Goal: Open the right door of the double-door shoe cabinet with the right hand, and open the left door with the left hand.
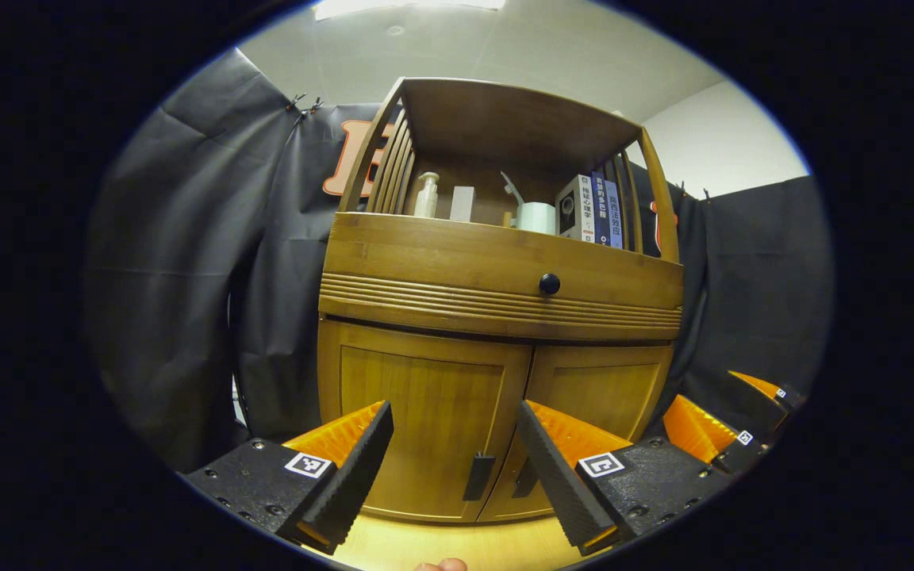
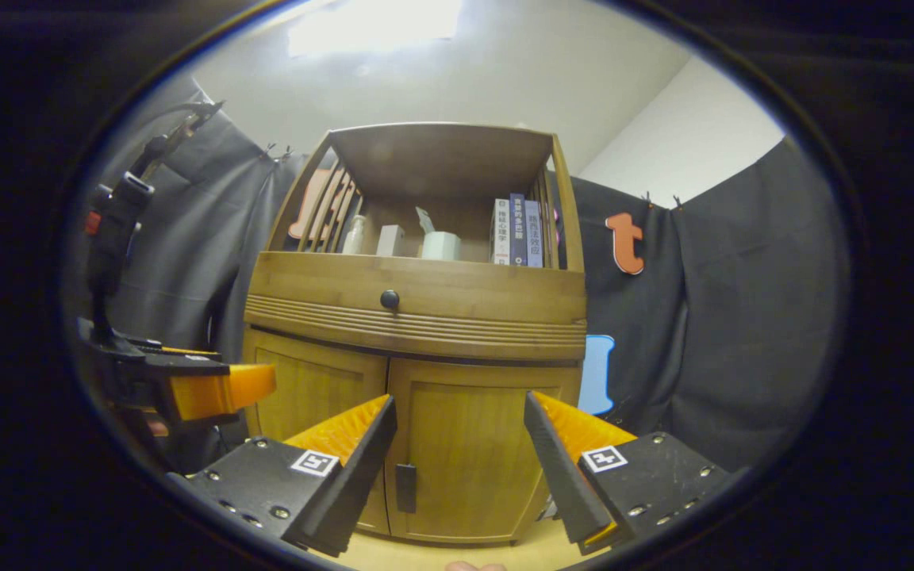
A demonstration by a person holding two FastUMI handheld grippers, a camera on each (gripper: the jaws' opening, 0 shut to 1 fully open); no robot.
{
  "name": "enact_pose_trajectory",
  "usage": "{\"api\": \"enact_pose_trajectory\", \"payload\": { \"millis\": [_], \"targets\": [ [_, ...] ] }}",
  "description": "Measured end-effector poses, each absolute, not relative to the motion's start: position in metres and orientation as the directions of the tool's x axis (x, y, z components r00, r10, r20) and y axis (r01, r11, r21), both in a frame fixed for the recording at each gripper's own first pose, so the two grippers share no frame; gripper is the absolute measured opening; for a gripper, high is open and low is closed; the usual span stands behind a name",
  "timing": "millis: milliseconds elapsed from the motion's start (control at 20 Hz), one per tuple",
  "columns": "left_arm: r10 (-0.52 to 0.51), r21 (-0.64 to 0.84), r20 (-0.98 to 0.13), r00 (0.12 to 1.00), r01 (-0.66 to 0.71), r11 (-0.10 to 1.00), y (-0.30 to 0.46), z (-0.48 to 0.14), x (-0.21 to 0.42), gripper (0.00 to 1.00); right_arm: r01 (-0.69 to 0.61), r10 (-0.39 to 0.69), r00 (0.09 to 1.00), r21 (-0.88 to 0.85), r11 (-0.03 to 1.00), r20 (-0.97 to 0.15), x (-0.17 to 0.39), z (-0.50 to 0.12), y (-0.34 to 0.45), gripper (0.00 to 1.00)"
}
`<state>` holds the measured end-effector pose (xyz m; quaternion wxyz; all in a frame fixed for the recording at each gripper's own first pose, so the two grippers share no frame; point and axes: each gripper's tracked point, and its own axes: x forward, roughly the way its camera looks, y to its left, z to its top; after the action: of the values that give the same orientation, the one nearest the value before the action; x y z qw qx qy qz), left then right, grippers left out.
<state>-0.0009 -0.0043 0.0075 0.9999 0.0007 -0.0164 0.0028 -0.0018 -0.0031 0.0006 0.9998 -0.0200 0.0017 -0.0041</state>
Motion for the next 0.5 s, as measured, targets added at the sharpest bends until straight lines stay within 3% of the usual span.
{"api": "enact_pose_trajectory", "payload": {
  "millis": [300, 400, 500],
  "targets": [
    [0.081, 0.039, 0.027, 0.996, -0.082, 0.996, 0.025, 0.004, -0.007, 1.0, -0.042, 0.039, 0.996, -0.031, 0.999, -0.082, 0.019, -0.035, 0.016, 0.96],
    [0.119, 0.047, 0.026, 0.993, -0.12, 0.992, 0.04, 0.004, -0.01, 0.98, -0.053, 0.05, 0.991, -0.022, 0.998, -0.126, 0.031, -0.055, 0.024, 0.96],
    [0.158, 0.048, 0.028, 0.987, -0.159, 0.986, 0.056, 0.005, -0.011, 0.95, -0.061, 0.057, 0.981, -0.018, 0.998, -0.185, 0.04, -0.08, 0.029, 0.89]
  ]
}}
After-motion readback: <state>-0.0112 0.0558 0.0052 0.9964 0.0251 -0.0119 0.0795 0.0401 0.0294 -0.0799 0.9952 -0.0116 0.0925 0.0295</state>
